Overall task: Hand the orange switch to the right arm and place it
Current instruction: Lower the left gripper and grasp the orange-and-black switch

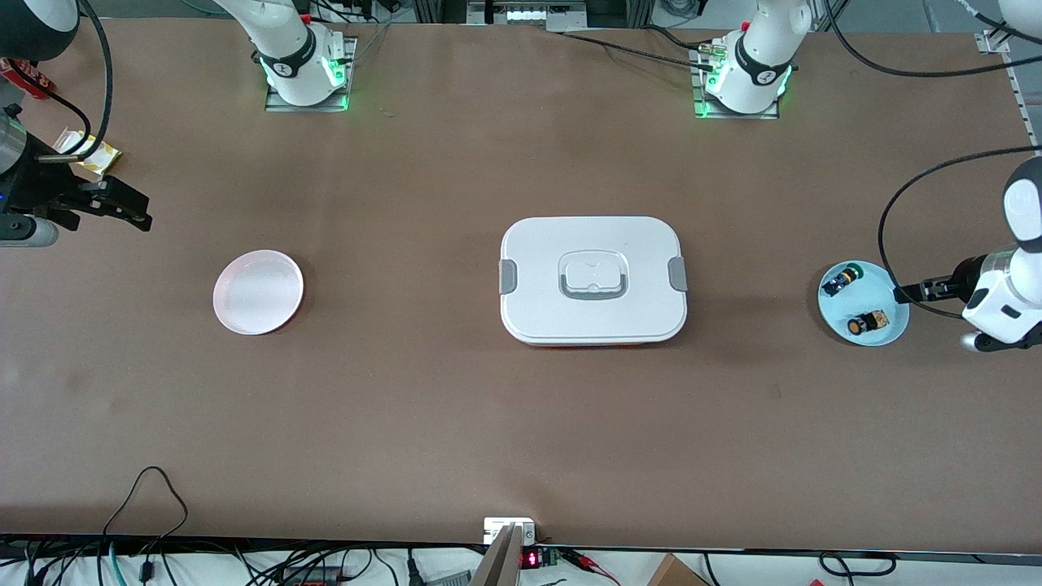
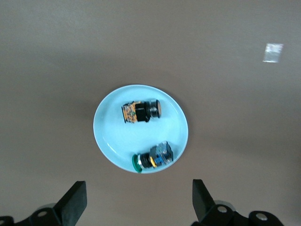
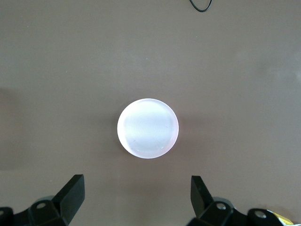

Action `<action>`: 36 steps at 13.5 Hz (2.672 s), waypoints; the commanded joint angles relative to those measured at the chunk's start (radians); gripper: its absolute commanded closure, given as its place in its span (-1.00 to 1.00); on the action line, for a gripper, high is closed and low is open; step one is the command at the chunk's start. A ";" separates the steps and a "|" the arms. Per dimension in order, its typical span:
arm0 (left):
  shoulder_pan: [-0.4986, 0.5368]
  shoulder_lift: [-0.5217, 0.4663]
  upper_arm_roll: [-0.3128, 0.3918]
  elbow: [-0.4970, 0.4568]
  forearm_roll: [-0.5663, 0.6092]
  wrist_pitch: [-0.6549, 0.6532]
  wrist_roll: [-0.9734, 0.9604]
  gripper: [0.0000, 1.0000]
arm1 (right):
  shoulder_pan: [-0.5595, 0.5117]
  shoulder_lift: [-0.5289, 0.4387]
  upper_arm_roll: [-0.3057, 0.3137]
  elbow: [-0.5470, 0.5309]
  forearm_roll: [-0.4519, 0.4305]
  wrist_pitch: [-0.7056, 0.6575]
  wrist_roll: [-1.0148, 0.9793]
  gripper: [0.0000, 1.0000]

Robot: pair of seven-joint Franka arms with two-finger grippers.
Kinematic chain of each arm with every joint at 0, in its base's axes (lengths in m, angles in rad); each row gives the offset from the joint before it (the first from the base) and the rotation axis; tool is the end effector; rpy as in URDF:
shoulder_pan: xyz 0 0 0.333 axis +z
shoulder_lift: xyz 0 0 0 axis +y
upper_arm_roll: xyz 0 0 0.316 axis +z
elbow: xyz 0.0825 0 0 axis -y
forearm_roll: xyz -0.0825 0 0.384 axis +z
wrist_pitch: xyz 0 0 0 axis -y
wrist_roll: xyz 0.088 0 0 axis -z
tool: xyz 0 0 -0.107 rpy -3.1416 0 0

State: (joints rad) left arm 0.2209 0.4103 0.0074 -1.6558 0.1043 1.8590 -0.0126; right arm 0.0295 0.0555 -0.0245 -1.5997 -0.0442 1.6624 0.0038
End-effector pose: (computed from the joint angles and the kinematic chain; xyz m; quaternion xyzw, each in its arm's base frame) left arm 0.6247 0.1530 0.3575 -0.9884 -0.0994 0.1080 0.0383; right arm 0.5783 -0.0011 0.5875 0.9997 0.0026 0.0037 0.0227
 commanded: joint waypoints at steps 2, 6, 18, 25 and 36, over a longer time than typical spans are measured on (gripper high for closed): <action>0.021 0.065 -0.007 -0.033 -0.026 0.123 0.013 -0.94 | -0.003 0.006 -0.017 0.026 0.029 -0.024 -0.010 -1.00; 0.050 0.120 -0.007 -0.104 -0.067 0.323 0.038 -0.95 | -0.002 0.006 -0.017 0.026 0.029 -0.024 -0.010 -1.00; 0.086 0.177 -0.012 -0.190 -0.133 0.459 0.095 -0.95 | -0.003 0.006 -0.018 0.026 0.029 -0.023 -0.010 -1.00; 0.097 0.214 -0.014 -0.193 -0.133 0.500 0.118 -0.94 | -0.003 0.006 -0.018 0.026 0.029 -0.023 -0.010 -1.00; 0.086 0.102 -0.072 0.006 -0.133 -0.020 0.109 0.23 | 0.007 0.007 -0.012 0.024 0.027 -0.021 0.004 -1.00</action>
State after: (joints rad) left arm 0.3066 0.5567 -0.0337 -1.7229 -0.0065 2.0044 0.0717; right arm 0.0312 0.0565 -0.0397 -1.5963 -0.0300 1.6617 0.0038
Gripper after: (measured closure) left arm 0.278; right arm 0.000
